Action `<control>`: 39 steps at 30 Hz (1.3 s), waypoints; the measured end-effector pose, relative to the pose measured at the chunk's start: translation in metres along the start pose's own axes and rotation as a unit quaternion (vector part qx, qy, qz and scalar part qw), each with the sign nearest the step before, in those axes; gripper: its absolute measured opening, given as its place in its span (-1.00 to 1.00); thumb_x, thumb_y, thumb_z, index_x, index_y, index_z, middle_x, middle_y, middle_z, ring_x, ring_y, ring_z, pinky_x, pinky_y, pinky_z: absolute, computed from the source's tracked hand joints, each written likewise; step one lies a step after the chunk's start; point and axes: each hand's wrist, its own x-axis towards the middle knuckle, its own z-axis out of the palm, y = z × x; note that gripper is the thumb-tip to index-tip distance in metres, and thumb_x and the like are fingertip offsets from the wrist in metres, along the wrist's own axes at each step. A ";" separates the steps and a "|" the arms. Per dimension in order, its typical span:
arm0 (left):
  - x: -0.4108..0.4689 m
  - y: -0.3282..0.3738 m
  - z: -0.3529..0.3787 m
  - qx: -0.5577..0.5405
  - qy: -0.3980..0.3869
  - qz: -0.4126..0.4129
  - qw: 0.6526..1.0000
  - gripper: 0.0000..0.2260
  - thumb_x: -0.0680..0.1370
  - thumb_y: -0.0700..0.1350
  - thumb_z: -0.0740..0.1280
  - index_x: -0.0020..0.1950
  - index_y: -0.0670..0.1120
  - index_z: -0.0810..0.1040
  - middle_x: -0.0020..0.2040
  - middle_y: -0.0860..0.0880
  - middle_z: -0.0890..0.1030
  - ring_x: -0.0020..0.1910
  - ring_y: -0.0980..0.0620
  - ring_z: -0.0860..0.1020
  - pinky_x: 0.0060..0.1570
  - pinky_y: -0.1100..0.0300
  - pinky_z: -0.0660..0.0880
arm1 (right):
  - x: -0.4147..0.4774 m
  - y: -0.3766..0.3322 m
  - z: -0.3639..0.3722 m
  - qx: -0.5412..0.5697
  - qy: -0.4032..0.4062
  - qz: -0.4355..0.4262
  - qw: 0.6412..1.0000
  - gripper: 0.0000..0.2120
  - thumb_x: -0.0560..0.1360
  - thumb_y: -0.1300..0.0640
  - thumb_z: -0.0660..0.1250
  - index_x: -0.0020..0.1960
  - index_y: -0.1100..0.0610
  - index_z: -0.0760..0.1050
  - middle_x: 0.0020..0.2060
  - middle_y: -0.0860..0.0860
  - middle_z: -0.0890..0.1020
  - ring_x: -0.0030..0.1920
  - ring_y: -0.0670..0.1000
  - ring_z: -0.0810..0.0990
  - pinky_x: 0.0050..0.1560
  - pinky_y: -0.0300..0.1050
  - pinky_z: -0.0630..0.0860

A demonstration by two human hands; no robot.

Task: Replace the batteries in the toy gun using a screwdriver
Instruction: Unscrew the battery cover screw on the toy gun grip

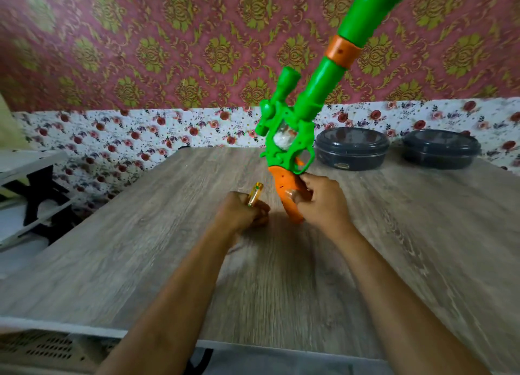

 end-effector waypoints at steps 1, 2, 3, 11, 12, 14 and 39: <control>0.004 -0.004 -0.006 0.016 0.017 0.005 1.000 -0.68 0.47 -0.50 0.21 -0.36 -0.18 0.54 -0.60 0.02 0.53 -0.58 0.15 0.53 -0.46 0.33 0.53 | 0.003 0.005 0.001 0.031 0.001 0.018 0.999 -0.58 0.29 -0.05 0.24 0.02 0.17 0.58 -0.05 0.18 0.67 0.01 0.21 0.62 0.00 0.10 0.54; 0.009 -0.008 -0.014 0.029 0.043 0.013 0.999 -0.67 0.45 -0.50 0.23 -0.39 -0.16 0.55 -0.58 0.01 0.55 -0.53 0.09 0.56 -0.37 0.26 0.55 | 0.005 0.009 0.003 0.056 -0.003 0.038 0.998 -0.66 0.32 -0.02 0.30 -0.03 0.18 0.58 -0.08 0.16 0.68 -0.01 0.18 0.63 0.00 0.09 0.54; 0.014 -0.011 -0.021 0.052 0.068 0.020 0.996 -0.69 0.44 -0.47 0.28 -0.40 -0.15 0.58 -0.52 -0.04 0.59 -0.44 0.00 0.60 -0.24 0.16 0.58 | 0.007 0.013 0.004 0.079 -0.009 0.054 0.995 -0.77 0.35 0.04 0.35 -0.10 0.18 0.58 -0.14 0.12 0.68 -0.05 0.15 0.64 -0.02 0.06 0.54; 0.042 0.029 -0.043 0.493 0.039 0.067 0.867 -0.77 0.48 -0.12 0.39 0.06 -0.23 0.63 -0.03 -0.20 0.64 0.00 -0.11 0.60 -0.16 0.20 0.40 | 0.006 0.020 0.008 0.323 -0.020 0.172 0.930 -0.74 0.44 0.25 0.37 0.12 0.30 0.56 -0.06 0.10 0.64 -0.08 -0.02 0.53 0.09 0.02 0.51; 0.048 0.032 -0.045 0.516 0.021 0.070 0.853 -0.77 0.48 -0.13 0.39 0.07 -0.21 0.63 0.00 -0.19 0.64 0.01 -0.10 0.60 -0.12 0.19 0.42 | 0.006 0.020 0.008 0.340 -0.024 0.181 0.923 -0.71 0.45 0.26 0.36 0.17 0.30 0.54 -0.05 0.07 0.62 -0.07 -0.02 0.53 0.07 -0.04 0.49; 0.057 0.032 -0.049 0.553 -0.002 0.077 0.830 -0.79 0.48 -0.14 0.39 0.07 -0.19 0.63 0.01 -0.17 0.65 0.01 -0.09 0.59 -0.03 0.16 0.46 | 0.006 0.021 0.007 0.367 -0.027 0.186 0.911 -0.69 0.47 0.26 0.35 0.21 0.25 0.51 -0.05 0.06 0.60 -0.08 -0.04 0.55 0.00 -0.17 0.50; 0.067 -0.005 -0.044 0.587 0.053 0.199 0.783 -0.83 0.56 -0.26 0.22 0.05 -0.13 0.58 -0.03 -0.13 0.59 -0.02 -0.08 0.56 -0.07 0.15 0.44 | 0.006 0.030 0.011 0.422 -0.036 0.181 0.888 -0.71 0.48 0.26 0.33 0.20 0.23 0.51 -0.07 0.04 0.61 -0.20 -0.16 0.54 -0.20 -0.43 0.50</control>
